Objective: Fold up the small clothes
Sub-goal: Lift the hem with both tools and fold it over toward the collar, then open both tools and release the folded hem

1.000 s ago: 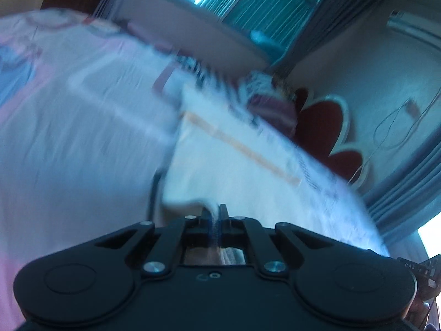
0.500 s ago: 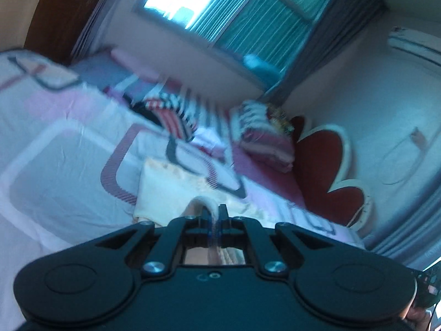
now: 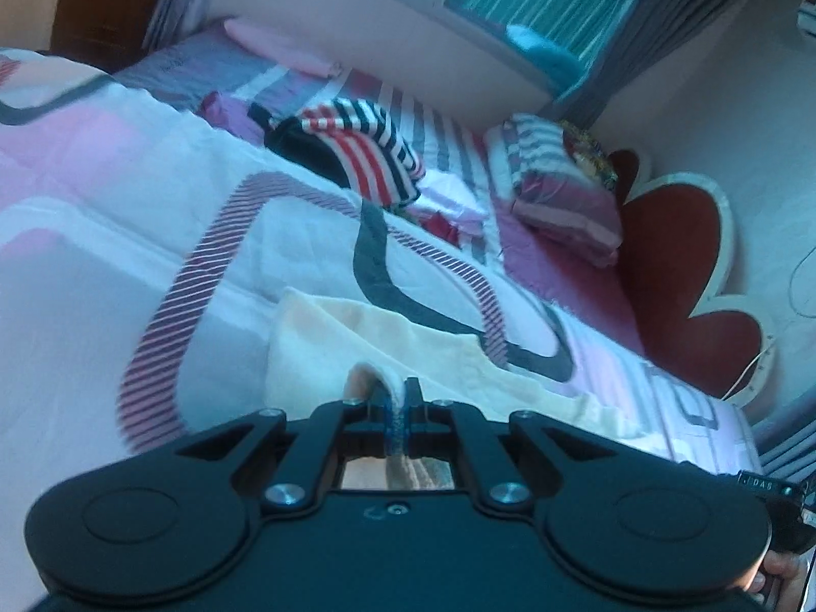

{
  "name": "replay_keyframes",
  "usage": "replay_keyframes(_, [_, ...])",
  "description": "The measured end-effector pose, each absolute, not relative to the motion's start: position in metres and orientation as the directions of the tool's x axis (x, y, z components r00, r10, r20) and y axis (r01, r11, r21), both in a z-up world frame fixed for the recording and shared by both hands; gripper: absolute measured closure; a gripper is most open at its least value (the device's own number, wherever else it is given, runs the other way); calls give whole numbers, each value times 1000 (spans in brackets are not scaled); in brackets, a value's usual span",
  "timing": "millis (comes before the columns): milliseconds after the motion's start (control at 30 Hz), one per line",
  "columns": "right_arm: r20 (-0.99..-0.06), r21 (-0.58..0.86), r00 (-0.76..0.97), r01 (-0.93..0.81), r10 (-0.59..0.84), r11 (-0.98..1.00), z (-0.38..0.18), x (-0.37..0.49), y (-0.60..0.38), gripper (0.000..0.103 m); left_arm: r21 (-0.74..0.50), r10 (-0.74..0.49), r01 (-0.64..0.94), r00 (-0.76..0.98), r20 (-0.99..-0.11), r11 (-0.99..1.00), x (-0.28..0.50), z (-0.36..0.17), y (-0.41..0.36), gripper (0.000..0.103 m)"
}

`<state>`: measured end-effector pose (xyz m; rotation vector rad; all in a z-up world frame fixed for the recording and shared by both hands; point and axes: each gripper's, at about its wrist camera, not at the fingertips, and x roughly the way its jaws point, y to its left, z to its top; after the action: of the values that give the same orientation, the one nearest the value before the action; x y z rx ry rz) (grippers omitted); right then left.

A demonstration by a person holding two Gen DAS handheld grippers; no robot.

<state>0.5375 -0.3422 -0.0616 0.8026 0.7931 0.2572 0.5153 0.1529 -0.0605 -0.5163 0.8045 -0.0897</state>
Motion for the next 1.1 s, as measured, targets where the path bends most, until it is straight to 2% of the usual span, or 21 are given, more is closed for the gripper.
replay_keyframes(67, [-532,729,691,77,491,680,-71,553,-343,99,-480,-269,-133,686,-676,867,531,-72,153,92])
replay_keyframes(100, [-528,730,691,73,493,680,-75,559,-343,97,-499,-281,-137,687,-670,856,538,-77,156,78])
replay_keyframes(133, [-540,721,689,83,484,688,-76,566,-342,90,-527,-294,-145,695,-657,837,541,-81,159,55])
replay_keyframes(167, [-551,708,693,94,464,700,-76,569,-343,58,-548,-289,-157,714,-638,822,542,-82,163,42])
replay_keyframes(200, [-545,694,712,87,442,714,-73,569,-345,27,-554,-260,-167,750,-608,815,538,-79,166,22])
replay_keyframes(233, [-524,678,743,67,417,732,-69,565,-347,25,-553,-230,-167,784,-576,816,531,-75,170,19])
replay_keyframes(300, [-504,660,759,30,412,751,-64,560,-352,25,-548,-238,-130,801,-549,827,524,-72,175,26])
replay_keyframes(367, [-505,639,755,0,419,769,-63,557,-355,26,-478,-251,-77,772,-584,875,524,-73,170,37])
replay_keyframes(400, [-507,623,748,-26,429,782,-63,555,-354,33,-431,-250,-50,753,-609,901,526,-74,165,41])
replay_keyframes(500, [-564,551,702,-71,434,832,-69,559,-338,43,-321,-236,7,693,-681,947,533,-85,148,53])
replay_keyframes(567, [-602,501,674,-99,428,860,-76,560,-326,49,-251,-199,21,675,-710,968,534,-90,137,58])
replay_keyframes(600, [-621,474,662,-111,421,874,-79,561,-320,59,-221,-180,27,679,-712,975,536,-88,134,65])
replay_keyframes(633, [-640,442,654,-118,404,889,-81,560,-314,68,-196,-168,36,679,-715,980,535,-87,131,90])
replay_keyframes(667, [-652,410,654,-122,384,904,-86,563,-304,95,-172,-149,36,687,-711,984,534,-85,129,101])
replay_keyframes(700, [-653,400,655,-129,381,907,-86,562,-302,100,-166,-140,31,706,-695,986,531,-83,129,101])
replay_keyframes(833, [-595,381,728,-118,341,917,-81,548,-309,101,-159,-113,24,805,-583,987,513,-71,133,101])
replay_keyframes(900, [-592,357,741,-112,317,927,-81,545,-309,101,-145,-104,18,788,-607,989,517,-77,129,101])
replay_keyframes(967, [-638,338,706,-101,307,936,-90,555,-303,101,-120,-82,-1,724,-685,993,530,-88,124,100])
replay_keyframes(1000, [-670,332,680,-85,298,939,-97,559,-301,101,-110,-70,-9,719,-691,994,531,-91,123,96])
replay_keyframes(1067, [-673,348,679,-61,294,936,-95,561,-301,100,-78,-31,-31,729,-684,996,529,-87,121,78])
replay_keyframes(1100, [-679,364,672,-42,296,931,-93,562,-302,86,-57,3,-57,728,-686,997,526,-83,122,52])
